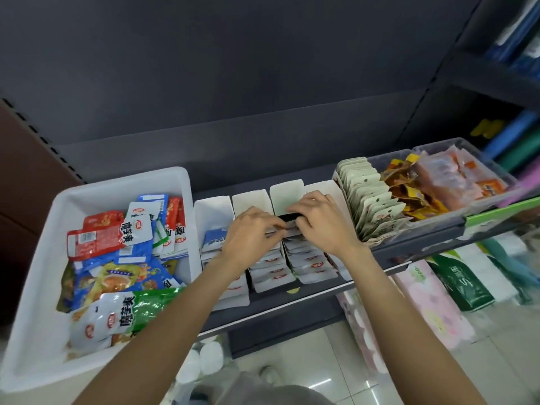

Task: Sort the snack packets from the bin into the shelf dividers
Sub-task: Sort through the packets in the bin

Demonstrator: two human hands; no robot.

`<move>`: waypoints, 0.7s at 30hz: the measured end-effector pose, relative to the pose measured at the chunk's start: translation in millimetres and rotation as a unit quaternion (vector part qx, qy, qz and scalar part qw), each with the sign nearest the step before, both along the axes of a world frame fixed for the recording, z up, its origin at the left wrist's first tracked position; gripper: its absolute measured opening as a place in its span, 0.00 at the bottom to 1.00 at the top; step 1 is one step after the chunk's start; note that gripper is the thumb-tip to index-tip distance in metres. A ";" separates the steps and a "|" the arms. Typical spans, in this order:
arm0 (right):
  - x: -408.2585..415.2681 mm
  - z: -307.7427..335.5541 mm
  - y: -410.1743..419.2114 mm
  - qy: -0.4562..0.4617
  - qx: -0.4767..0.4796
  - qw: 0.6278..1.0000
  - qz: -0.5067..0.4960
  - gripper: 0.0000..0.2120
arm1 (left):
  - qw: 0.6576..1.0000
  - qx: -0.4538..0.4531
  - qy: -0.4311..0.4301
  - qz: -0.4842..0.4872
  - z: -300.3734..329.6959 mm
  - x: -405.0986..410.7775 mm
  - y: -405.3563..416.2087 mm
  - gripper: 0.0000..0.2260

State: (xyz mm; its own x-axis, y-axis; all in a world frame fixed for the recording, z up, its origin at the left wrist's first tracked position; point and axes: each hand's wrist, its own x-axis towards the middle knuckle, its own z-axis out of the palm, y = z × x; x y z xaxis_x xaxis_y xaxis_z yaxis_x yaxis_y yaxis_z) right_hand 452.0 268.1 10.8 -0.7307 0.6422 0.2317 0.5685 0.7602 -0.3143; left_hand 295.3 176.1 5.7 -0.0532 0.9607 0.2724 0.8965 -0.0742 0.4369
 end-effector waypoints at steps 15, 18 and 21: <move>-151.4 22.0 -131.1 0.036 -0.094 0.970 0.220 0.10 | 0.957 -0.034 -0.045 0.285 -17.3 -144.0 -172.4 0.11; -194.4 -4.8 -147.7 -0.133 -0.079 0.955 0.254 0.11 | 0.933 -0.184 -0.017 0.309 -38.1 -167.4 -195.0 0.17; -223.2 -28.0 -163.4 -0.278 -0.056 0.924 0.256 0.21 | 0.914 -0.263 0.000 0.310 -45.3 -179.9 -199.9 0.23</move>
State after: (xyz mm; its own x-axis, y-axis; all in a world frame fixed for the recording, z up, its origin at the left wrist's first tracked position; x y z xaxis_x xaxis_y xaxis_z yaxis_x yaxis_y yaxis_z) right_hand 228.9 104.7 -17.2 -0.9317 0.1770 -0.3171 0.2409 0.9547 -0.1749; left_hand 115.4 -23.9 -39.7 -0.6320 0.7437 -0.2182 0.6945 0.6683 0.2665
